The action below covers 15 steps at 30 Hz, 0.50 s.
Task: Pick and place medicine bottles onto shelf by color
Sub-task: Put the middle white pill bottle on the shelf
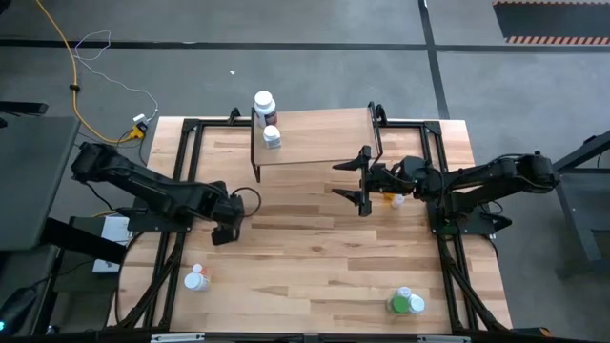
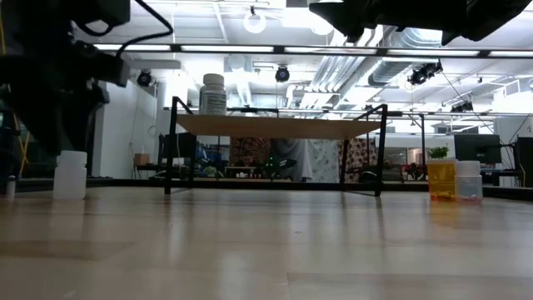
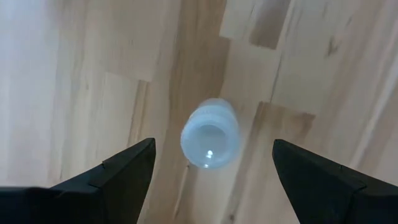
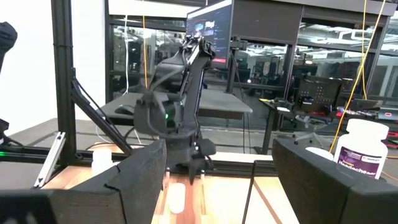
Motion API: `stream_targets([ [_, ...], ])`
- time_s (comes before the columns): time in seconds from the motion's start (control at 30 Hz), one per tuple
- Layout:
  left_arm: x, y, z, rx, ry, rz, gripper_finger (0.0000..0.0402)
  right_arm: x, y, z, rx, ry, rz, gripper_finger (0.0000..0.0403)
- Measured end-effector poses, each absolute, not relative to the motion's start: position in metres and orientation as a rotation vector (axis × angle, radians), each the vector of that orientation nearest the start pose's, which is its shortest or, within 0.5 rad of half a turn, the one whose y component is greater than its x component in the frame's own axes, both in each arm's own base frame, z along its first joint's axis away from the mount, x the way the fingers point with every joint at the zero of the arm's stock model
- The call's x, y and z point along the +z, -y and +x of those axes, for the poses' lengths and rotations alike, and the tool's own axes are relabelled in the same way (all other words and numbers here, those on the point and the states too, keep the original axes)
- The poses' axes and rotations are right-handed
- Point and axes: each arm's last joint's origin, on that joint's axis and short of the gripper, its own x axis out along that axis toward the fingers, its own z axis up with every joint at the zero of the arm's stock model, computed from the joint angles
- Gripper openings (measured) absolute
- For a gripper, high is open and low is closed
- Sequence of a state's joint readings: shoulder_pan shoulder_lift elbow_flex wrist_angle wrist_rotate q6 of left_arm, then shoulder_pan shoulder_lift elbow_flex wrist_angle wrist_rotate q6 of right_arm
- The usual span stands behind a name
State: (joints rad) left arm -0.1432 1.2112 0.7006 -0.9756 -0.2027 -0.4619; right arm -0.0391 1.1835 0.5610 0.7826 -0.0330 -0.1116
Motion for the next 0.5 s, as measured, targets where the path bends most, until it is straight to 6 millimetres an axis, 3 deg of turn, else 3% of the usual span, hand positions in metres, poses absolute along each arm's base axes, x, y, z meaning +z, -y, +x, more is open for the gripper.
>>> stream_targets([
  [0.3,0.174,0.021,0.189,0.367,-1.443,-0.046,0.0313,0.269,0.009,0.250,-0.015,0.159,-0.117,0.0284],
  [0.5,0.170,0.021,0.190,0.363,-1.465,-0.033,0.0284,0.269,0.009,0.250,-0.015,0.159,-0.117,0.0284],
])
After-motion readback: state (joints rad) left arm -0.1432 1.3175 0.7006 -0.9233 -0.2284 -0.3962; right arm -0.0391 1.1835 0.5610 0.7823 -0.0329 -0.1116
